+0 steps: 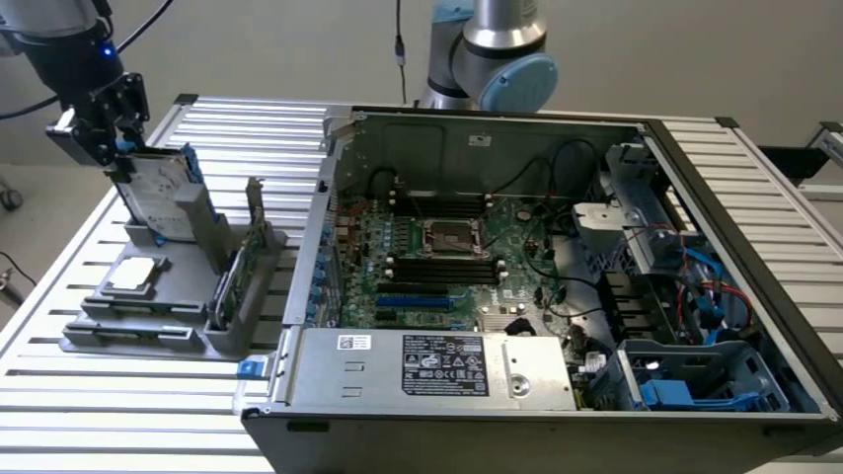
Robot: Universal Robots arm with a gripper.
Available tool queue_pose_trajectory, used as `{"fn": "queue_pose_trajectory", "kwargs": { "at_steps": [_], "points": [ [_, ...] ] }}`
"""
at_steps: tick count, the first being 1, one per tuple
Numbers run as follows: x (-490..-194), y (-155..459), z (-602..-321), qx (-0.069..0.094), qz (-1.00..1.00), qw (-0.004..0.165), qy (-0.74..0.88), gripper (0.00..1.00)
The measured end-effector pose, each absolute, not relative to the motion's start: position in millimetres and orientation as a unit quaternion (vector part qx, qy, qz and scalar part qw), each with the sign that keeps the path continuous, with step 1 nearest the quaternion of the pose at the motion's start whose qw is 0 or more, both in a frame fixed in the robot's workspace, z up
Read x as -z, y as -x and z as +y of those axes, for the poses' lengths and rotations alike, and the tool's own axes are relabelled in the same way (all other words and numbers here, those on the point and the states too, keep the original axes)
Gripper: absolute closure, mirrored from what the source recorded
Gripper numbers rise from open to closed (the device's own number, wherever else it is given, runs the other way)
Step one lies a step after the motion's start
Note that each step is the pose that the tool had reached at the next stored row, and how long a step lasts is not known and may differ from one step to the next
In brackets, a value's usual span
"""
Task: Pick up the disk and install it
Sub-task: 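Pick up the disk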
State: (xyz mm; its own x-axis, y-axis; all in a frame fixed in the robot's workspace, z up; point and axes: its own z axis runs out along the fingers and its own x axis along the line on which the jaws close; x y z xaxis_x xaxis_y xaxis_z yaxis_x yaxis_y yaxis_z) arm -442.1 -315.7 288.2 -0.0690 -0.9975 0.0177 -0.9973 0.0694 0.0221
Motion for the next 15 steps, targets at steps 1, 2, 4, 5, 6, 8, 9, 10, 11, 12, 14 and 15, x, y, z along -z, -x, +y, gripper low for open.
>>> {"fn": "queue_pose_trajectory", "kwargs": {
  "at_steps": [1, 2, 4, 5, 6, 8, 9, 10, 11, 12, 14, 15],
  "points": [
    [-288.2, 442.1, -315.5, 0.001, -0.731, 0.014, -0.683, 0.46],
    [-288.1, 442.0, -315.5, 0.001, -0.73, 0.014, -0.683, 0.46],
    [-288.0, 442.0, -315.4, 0.0, -0.73, 0.013, -0.684, 0.55],
    [-288.0, 442.1, -315.4, 0.0, -0.73, 0.013, -0.684, 0.55],
    [-287.9, 442.1, -315.4, -0.001, -0.73, 0.013, -0.684, 0.55],
    [-287.8, 442.1, -315.4, -0.001, -0.73, 0.013, -0.684, 0.62],
    [-287.8, 442.2, -315.4, -0.001, -0.73, 0.013, -0.684, 0.62],
    [-287.8, 442.2, -315.4, -0.001, -0.73, 0.013, -0.684, 0.62],
    [-287.8, 442.2, -315.4, -0.001, -0.73, 0.013, -0.684, 0.62],
    [-287.8, 442.2, -315.4, -0.001, -0.73, 0.013, -0.684, 0.63],
    [-287.8, 442.2, -315.4, -0.001, -0.73, 0.013, -0.684, 0.67],
    [-287.8, 442.2, -315.4, -0.001, -0.73, 0.013, -0.684, 0.67]
  ]
}}
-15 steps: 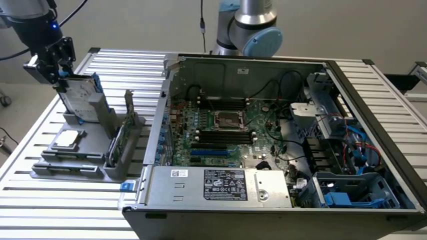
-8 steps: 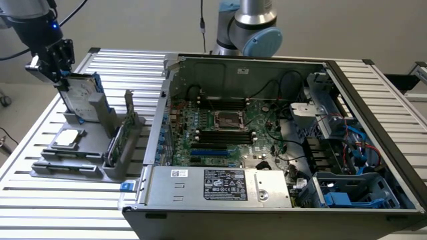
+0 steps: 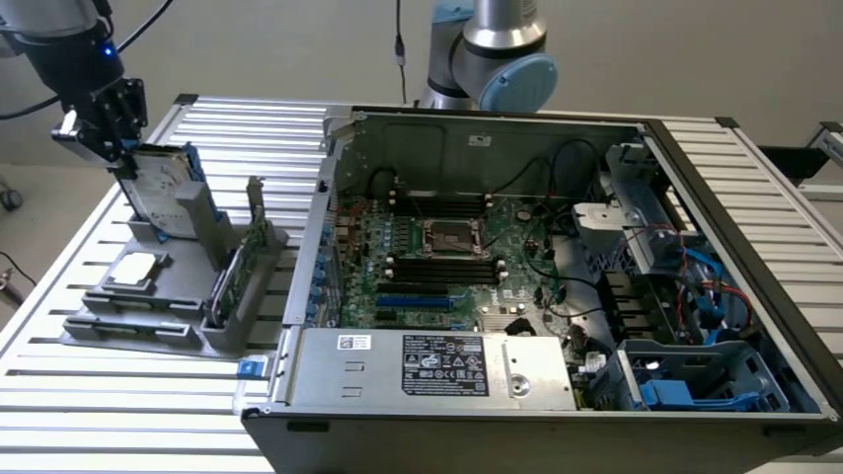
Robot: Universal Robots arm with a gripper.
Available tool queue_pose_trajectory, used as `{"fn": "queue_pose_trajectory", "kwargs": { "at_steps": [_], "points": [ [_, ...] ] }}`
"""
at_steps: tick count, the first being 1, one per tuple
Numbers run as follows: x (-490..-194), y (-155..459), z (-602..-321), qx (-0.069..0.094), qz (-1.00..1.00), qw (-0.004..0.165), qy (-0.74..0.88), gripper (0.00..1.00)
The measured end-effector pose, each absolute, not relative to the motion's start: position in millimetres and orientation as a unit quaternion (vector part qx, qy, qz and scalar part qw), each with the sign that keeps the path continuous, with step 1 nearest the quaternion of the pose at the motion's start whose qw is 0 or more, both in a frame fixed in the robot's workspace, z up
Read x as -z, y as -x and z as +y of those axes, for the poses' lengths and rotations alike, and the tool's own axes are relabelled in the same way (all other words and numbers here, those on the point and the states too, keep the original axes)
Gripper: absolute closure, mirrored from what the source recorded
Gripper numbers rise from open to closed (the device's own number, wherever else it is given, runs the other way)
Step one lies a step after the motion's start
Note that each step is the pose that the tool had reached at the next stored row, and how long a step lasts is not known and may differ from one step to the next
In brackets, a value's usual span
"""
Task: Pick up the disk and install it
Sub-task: 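Pick up the disk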
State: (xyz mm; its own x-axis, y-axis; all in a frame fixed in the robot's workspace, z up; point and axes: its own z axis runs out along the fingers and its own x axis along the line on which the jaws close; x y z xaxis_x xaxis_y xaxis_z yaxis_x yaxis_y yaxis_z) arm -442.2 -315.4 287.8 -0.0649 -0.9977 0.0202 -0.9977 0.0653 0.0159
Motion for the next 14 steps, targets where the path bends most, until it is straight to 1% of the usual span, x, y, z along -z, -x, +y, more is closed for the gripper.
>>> {"fn": "queue_pose_trajectory", "kwargs": {
  "at_steps": [14],
  "points": [
    [-287.7, 442.8, -317.7, -0.004, -0.73, 0.009, -0.684, 0.67]
  ]
}}
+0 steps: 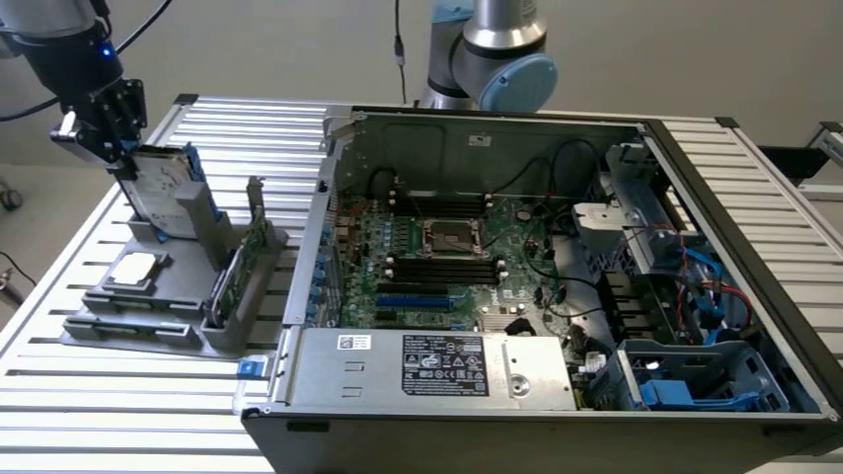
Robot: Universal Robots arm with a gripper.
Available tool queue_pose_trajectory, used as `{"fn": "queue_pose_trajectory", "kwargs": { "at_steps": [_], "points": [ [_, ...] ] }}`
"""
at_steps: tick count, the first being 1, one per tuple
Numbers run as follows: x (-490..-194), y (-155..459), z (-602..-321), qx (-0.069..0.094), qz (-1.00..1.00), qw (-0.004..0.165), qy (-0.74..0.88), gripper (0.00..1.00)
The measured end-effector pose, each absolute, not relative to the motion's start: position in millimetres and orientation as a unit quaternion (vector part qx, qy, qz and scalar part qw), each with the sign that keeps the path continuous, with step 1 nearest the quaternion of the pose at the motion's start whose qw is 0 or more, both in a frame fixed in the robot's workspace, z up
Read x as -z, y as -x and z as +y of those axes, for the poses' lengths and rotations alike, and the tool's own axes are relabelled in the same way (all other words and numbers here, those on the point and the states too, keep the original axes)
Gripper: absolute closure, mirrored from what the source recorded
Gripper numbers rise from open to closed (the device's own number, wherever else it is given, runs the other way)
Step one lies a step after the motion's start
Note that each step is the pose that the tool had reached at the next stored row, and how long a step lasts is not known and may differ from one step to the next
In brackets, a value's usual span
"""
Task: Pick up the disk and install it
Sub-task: 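Pick up the disk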
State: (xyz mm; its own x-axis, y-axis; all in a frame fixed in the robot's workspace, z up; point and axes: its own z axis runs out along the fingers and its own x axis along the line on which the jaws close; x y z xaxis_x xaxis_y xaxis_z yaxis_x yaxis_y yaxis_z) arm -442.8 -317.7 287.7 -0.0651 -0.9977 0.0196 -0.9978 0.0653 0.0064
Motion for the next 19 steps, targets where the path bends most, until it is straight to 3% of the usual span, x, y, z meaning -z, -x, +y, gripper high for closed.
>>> {"fn": "queue_pose_trajectory", "kwargs": {
  "at_steps": [19],
  "points": [
    [-298.3, 442.7, -317.7, -0.004, -0.73, 0.009, -0.684, 0.67]
  ]
}}
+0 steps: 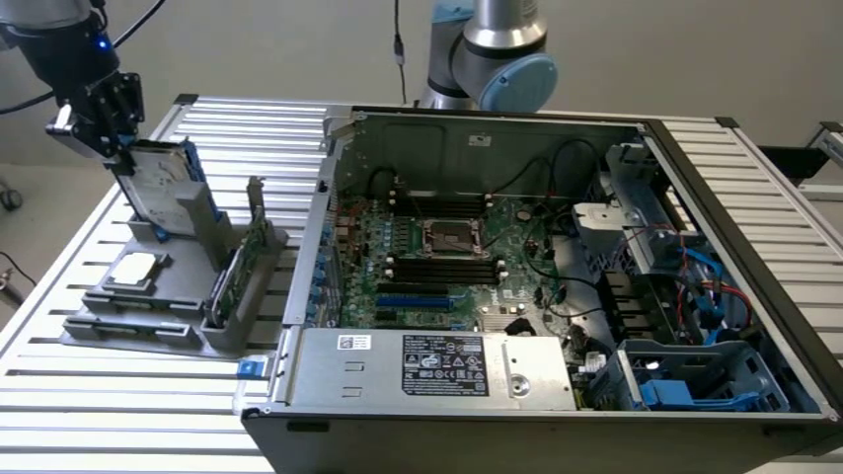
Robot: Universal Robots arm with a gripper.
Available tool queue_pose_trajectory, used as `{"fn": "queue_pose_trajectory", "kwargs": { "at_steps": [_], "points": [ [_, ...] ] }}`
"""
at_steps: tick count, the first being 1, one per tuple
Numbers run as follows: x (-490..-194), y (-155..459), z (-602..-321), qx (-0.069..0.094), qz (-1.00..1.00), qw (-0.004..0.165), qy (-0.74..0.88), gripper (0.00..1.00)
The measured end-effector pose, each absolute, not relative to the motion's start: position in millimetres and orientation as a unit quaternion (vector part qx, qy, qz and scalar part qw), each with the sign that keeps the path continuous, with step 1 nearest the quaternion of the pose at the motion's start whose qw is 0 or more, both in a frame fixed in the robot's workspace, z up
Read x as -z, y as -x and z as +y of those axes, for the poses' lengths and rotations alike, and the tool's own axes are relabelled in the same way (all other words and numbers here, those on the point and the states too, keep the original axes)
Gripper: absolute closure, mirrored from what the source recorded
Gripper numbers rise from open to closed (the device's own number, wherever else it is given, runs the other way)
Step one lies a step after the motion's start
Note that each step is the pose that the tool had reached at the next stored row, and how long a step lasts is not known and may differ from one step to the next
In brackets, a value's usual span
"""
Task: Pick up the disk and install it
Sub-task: 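Pick up the disk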
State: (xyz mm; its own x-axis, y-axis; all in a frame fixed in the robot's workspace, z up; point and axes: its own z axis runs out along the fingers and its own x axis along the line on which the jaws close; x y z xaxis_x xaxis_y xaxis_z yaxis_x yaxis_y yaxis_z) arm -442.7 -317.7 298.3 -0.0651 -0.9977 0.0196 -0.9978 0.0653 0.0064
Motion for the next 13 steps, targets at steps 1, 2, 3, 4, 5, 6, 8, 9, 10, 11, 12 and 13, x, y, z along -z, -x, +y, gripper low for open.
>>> {"fn": "queue_pose_trajectory", "kwargs": {
  "at_steps": [1, 2, 3, 4, 5, 6, 8, 9, 10, 11, 12, 13],
  "points": [
    [-301.7, 442.7, -317.7, -0.004, -0.73, 0.009, -0.684, 0.67],
    [-305.4, 442.7, -317.8, -0.004, -0.73, 0.009, -0.684, 0.67],
    [-309.5, 442.6, -317.9, -0.004, -0.73, 0.009, -0.684, 0.67],
    [-313.8, 442.6, -318.0, -0.004, -0.73, 0.009, -0.684, 0.67],
    [-318.1, 442.6, -318.1, -0.004, -0.73, 0.009, -0.684, 0.67],
    [-322.5, 442.5, -318.2, -0.004, -0.73, 0.009, -0.684, 0.67],
    [-331.9, 442.4, -318.6, -0.004, -0.73, 0.009, -0.684, 0.67],
    [-336.4, 442.4, -318.8, -0.004, -0.73, 0.009, -0.684, 0.67],
    [-340.8, 442.3, -319.0, -0.004, -0.73, 0.009, -0.684, 0.67],
    [-345.5, 442.2, -319.2, -0.004, -0.73, 0.009, -0.684, 0.67],
    [-350.0, 442.1, -319.4, -0.004, -0.73, 0.009, -0.684, 0.67],
    [-354.5, 442.0, -319.6, -0.004, -0.73, 0.009, -0.684, 0.67]
  ]
}}
